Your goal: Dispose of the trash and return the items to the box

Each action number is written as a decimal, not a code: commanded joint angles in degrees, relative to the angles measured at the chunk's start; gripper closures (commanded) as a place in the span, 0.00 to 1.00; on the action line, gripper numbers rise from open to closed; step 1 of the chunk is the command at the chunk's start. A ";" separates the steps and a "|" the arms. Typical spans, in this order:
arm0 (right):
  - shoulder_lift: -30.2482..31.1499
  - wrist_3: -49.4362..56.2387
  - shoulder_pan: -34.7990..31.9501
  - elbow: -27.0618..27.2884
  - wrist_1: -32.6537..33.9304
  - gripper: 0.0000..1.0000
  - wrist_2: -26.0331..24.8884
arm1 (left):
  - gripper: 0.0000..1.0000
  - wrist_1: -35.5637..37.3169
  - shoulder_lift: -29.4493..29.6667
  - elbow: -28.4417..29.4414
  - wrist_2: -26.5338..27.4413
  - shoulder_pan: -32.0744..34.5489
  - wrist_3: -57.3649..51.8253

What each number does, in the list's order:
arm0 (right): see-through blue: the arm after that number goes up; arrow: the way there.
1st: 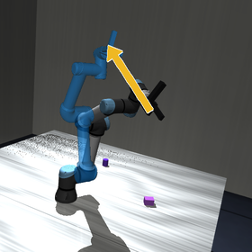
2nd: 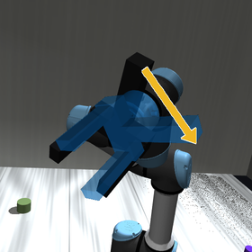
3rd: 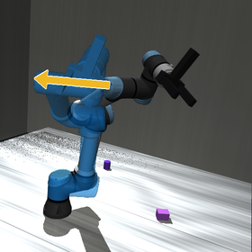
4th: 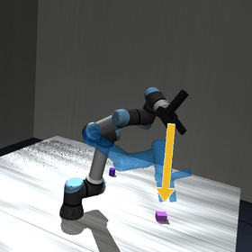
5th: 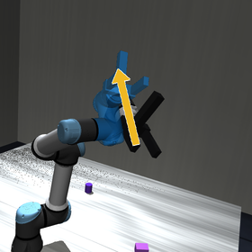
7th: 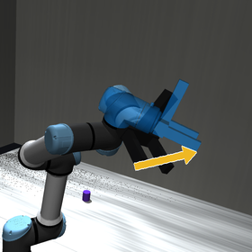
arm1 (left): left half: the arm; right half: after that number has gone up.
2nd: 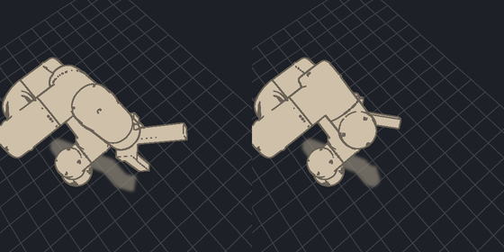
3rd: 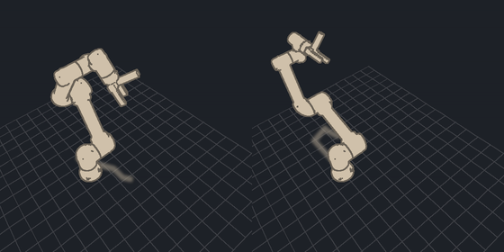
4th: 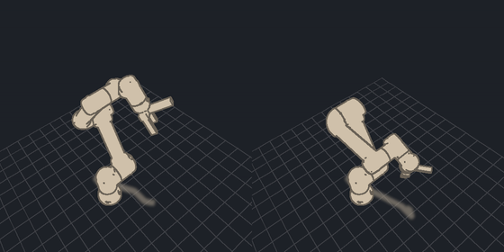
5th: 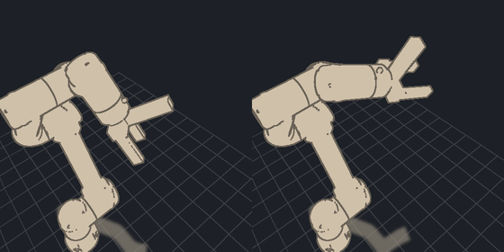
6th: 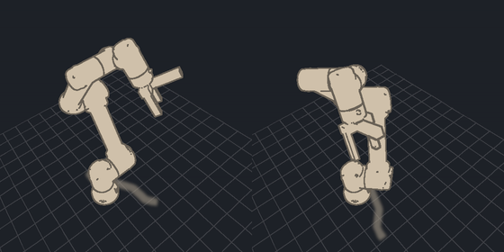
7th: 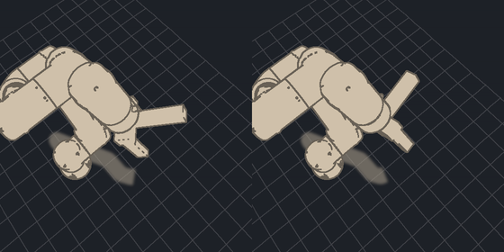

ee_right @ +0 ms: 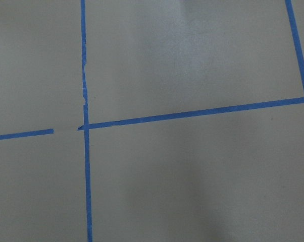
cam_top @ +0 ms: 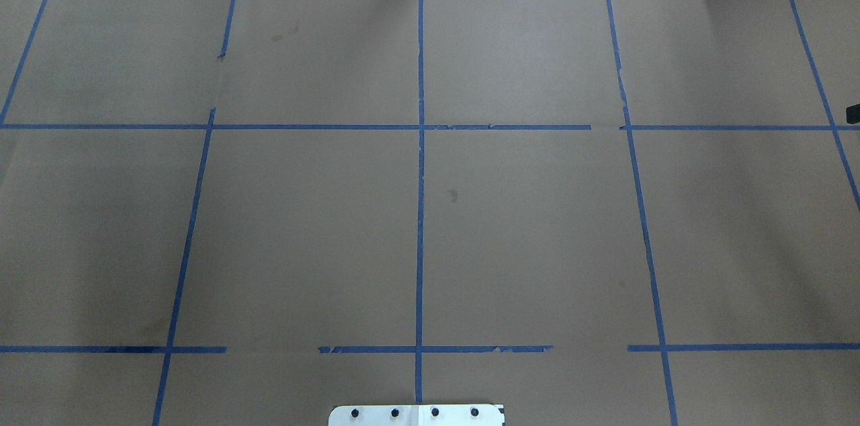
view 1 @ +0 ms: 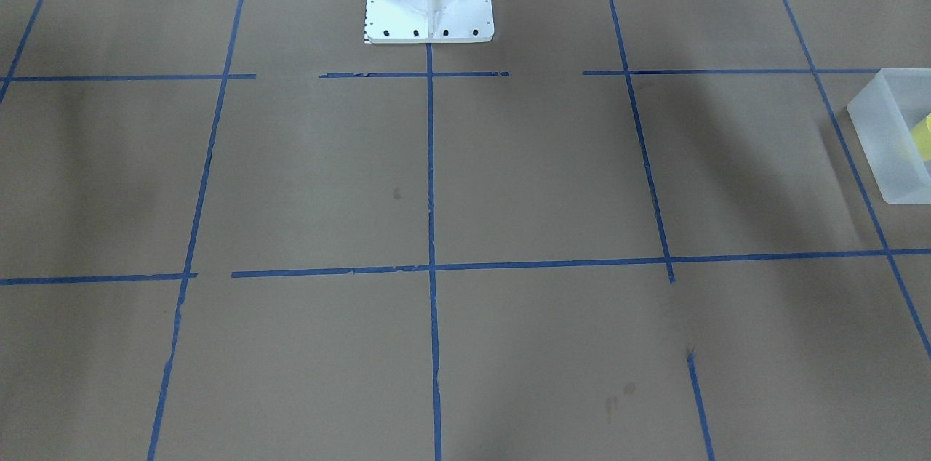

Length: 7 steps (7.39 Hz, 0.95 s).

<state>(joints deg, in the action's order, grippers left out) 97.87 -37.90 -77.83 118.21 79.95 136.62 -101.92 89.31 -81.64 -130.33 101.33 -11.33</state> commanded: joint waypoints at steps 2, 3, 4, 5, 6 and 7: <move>0.04 6.31 -1.97 -1.75 4.22 0.00 -0.39 | 0.00 12.01 0.16 -21.42 -5.63 -3.65 8.77; -0.22 10.44 -2.32 -1.75 7.99 0.00 -0.48 | 0.00 11.23 0.25 -24.59 -5.73 -9.08 17.40; -0.57 13.61 -2.33 -1.75 10.11 0.00 -0.66 | 0.00 8.87 -0.71 -25.75 -5.73 -12.70 20.62; -0.84 13.81 -1.81 -1.93 10.13 0.00 -0.83 | 0.00 5.97 -4.02 -25.76 -5.73 -16.39 20.73; -1.45 13.82 -0.41 -2.10 10.13 0.00 -2.40 | 0.00 2.20 -6.58 -25.59 -5.73 -17.38 22.56; -2.59 13.82 0.04 -3.41 10.13 0.00 -2.68 | 0.00 -3.40 -10.09 -25.15 -5.64 -18.09 23.28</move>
<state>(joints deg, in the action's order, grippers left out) 96.41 -24.31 -78.64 115.89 89.94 134.70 -99.40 83.15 -107.05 -136.03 84.74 10.55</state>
